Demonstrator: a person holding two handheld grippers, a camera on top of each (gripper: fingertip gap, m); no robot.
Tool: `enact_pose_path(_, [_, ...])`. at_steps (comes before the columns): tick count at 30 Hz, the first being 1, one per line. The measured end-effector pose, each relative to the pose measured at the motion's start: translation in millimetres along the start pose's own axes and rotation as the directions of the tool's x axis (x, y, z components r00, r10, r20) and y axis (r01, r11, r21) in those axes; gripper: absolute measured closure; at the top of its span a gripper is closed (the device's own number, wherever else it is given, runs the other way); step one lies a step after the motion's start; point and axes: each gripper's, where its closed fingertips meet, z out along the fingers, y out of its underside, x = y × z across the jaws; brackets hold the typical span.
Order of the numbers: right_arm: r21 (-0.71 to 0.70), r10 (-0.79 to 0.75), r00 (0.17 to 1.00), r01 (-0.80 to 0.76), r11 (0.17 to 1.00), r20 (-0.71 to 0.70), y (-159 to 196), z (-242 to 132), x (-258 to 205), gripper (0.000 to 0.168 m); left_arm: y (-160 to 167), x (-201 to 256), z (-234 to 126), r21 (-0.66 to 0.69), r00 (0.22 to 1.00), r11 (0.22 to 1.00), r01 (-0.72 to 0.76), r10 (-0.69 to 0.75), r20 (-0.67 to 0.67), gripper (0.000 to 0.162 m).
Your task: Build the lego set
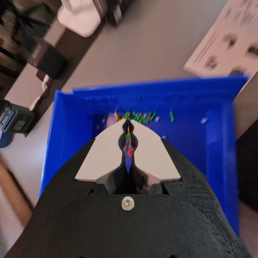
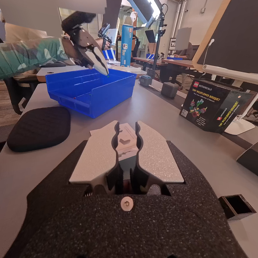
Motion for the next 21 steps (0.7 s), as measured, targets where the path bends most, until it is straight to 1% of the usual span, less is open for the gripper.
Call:
enact_pose_path(2, [0.014,0.011,1.000,-0.011,1.000,0.013,-2.5,0.1,-2.2,0.146,-34.1,10.3,-11.0,0.209,0.997,0.974,0.081,-0.082,-0.006,0.161])
enact_pose_path(4, [0.033,0.028,0.999,-0.030,0.999,0.033,-6.0,0.0,-5.2,0.146,-67.1,26.2,-23.3,0.413,0.992,0.902,0.129,-0.120,-0.048,0.161])
enact_pose_path(5, [0.040,0.033,0.999,-0.034,0.999,0.039,-7.2,-0.1,-6.1,0.146,-81.5,34.2,-28.8,0.495,0.986,0.853,0.168,-0.147,-0.081,0.160])
enact_pose_path(7, [0.047,0.034,0.999,-0.036,0.998,0.040,-8.6,-1.1,-6.3,0.146,-107.2,52.4,-39.2,0.617,0.963,0.740,0.268,-0.195,-0.186,0.160])
enact_pose_path(9, [0.055,0.037,0.999,-0.039,0.998,0.040,-10.0,-2.4,-6.6,0.146,-130.4,73.0,-49.6,0.693,0.925,0.615,0.377,-0.206,-0.321,0.160])
enact_pose_path(11, [0.068,0.042,0.998,-0.045,0.997,0.045,-11.6,-3.9,-7.9,0.148,-148.3,93.2,-56.3,0.711,0.871,0.512,0.482,-0.194,-0.451,0.160])
enact_pose_path(12, [0.073,0.045,0.998,-0.048,0.996,0.047,-12.1,-4.5,-8.5,0.148,-155.2,103.7,-57.4,0.704,0.844,0.480,0.524,-0.179,-0.506,0.160])
enact_pose_path(14, [0.080,0.051,0.997,-0.055,0.995,0.051,-12.8,-5.9,-9.7,0.148,-164.9,123.4,-54.9,0.680,0.802,0.455,0.575,-0.152,-0.577,0.160])
enact_pose_path(17, [0.140,0.088,0.989,-0.105,0.985,0.120,-24.1,-8.0,-19.6,0.150,-172.6,151.6,-46.6,0.645,0.765,0.470,0.603,-0.111,-0.634,0.160])
enact_pose_path(19, [0.211,0.143,0.964,-0.192,0.958,0.226,-38.8,-9.4,-31.9,0.153,-174.9,169.7,-41.9,0.623,0.740,0.489,0.610,-0.071,-0.669,0.160])
enact_pose_path(21, [0.237,0.207,0.914,-0.300,0.924,0.349,-48.1,-9.3,-44.6,0.155,-175.4,190.3,-36.6,0.584,0.699,0.530,0.615,-0.025,-0.714,0.161])
